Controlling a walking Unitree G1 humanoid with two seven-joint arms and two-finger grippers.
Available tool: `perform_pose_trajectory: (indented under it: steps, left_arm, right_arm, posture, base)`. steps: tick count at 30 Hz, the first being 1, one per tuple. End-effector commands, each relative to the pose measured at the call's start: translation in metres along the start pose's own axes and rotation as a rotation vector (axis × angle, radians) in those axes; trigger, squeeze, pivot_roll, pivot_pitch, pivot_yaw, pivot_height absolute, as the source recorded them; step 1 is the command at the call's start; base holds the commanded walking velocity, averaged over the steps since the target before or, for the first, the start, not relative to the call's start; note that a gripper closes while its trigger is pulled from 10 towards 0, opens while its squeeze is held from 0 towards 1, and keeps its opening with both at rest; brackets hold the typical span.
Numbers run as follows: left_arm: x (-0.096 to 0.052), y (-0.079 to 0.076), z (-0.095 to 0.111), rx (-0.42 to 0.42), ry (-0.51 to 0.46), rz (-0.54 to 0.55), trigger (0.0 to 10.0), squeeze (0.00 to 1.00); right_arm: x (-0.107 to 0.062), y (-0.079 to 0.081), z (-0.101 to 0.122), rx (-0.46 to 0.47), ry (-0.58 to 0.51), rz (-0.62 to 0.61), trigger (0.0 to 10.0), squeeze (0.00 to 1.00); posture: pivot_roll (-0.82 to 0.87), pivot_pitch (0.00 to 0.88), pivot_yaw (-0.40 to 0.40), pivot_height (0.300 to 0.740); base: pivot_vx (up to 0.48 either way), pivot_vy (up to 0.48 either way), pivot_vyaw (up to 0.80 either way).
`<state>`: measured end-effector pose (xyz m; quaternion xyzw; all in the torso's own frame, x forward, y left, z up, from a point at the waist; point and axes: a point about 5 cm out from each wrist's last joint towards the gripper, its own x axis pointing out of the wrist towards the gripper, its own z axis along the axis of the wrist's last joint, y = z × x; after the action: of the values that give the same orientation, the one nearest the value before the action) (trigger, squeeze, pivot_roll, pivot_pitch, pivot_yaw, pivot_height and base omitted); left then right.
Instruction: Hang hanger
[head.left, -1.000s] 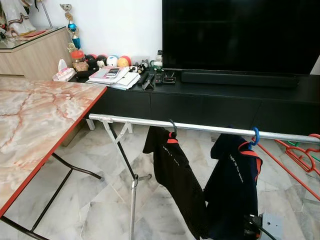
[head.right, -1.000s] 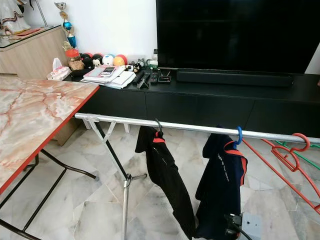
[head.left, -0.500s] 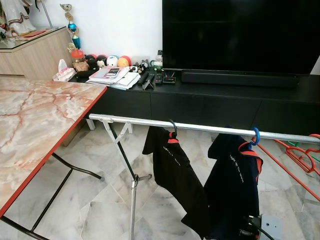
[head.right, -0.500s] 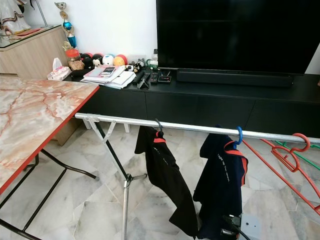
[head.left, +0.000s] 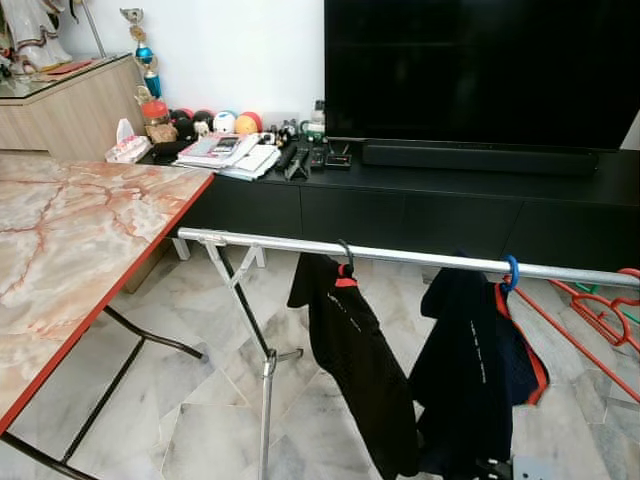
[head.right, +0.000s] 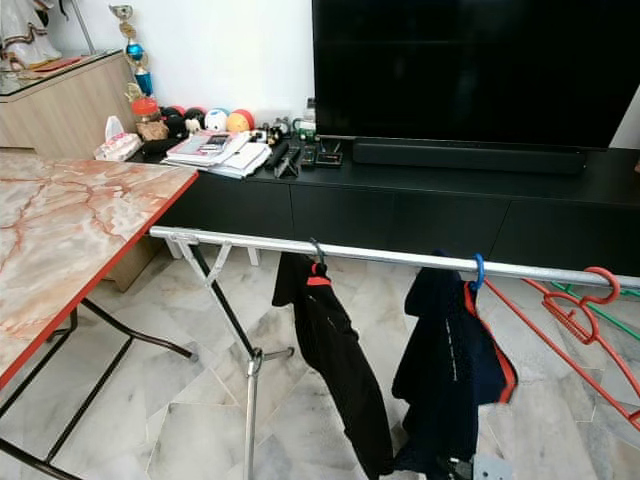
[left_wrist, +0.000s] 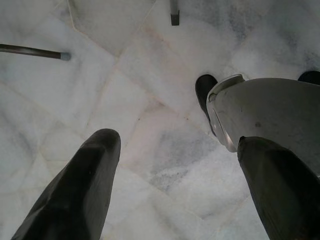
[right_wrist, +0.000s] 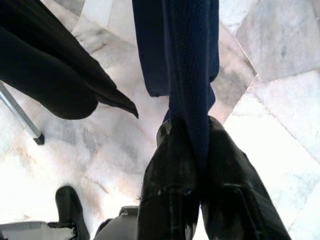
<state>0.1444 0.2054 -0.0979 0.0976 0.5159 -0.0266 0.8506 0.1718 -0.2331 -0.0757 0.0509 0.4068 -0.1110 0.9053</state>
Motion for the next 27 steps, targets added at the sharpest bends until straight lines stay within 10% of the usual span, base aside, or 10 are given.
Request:
perform_pose_trajectory:
  steps: [1,27]
  left_arm:
    - [-0.001,0.002,-0.005,0.014,0.021,0.001,10.0,0.0]
    - [-0.001,0.001,-0.004,0.014,0.021,-0.007,10.0,0.0]
  right_arm:
    - [-0.002,0.001,-0.014,-0.006,0.066,0.004,0.0,0.0]
    - [-0.011,0.006,-0.047,-0.256,0.278,0.106,0.0,0.0]
  posture:
    - [-0.02,0.0,0.026,0.74]
    - [-0.02,0.0,0.023,0.74]
  base:
    - [0.0,0.0,0.0]
    - [0.0,0.0,0.0]
